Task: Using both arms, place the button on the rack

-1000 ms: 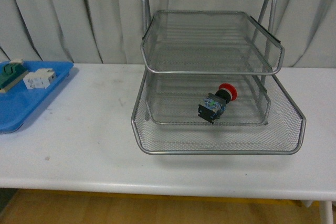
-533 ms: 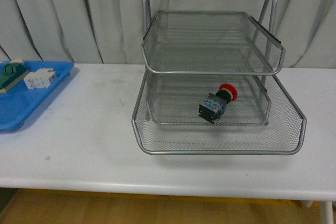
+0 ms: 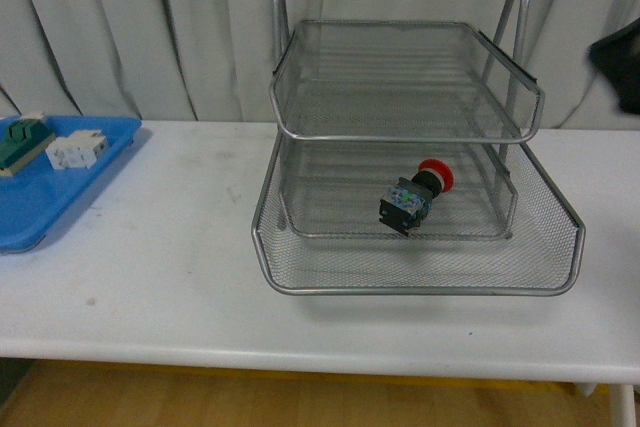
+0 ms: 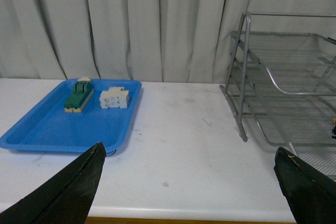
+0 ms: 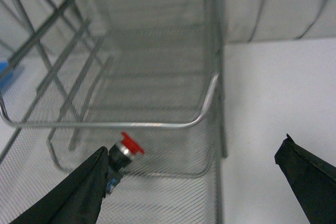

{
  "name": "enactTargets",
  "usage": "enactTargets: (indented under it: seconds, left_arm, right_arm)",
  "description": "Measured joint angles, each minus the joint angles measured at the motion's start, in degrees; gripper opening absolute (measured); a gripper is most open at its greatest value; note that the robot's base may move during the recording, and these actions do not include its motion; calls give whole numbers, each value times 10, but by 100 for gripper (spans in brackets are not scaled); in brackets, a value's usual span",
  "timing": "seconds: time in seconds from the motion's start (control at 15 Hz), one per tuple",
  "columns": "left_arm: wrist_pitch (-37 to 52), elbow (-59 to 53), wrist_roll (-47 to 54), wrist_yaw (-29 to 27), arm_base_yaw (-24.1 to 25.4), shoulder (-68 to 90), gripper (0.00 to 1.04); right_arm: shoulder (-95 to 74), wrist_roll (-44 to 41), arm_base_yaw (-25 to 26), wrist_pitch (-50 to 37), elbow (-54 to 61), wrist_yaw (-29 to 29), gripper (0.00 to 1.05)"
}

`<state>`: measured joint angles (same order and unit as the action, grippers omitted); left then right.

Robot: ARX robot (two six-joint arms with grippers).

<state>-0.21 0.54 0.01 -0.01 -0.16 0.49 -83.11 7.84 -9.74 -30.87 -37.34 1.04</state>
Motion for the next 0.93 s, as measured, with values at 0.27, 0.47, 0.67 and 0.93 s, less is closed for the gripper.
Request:
enactTargets:
  seconds: [0.27, 0.47, 0.67, 0.93]
  left_arm:
    - [0, 0, 0, 0, 0, 0, 98]
    - [0, 0, 0, 0, 0, 0, 98]
    - [0, 0, 0, 0, 0, 0, 98]
    - [0, 0, 0, 0, 0, 0, 98]
  right_arm:
    - [-89, 31, -89, 170, -111, 33, 59]
    - [-70, 56, -129, 216, -71, 22, 25]
    - [-70, 75, -136, 206, -27, 7, 2]
    - [-145, 90, -161, 169, -3, 8, 2]
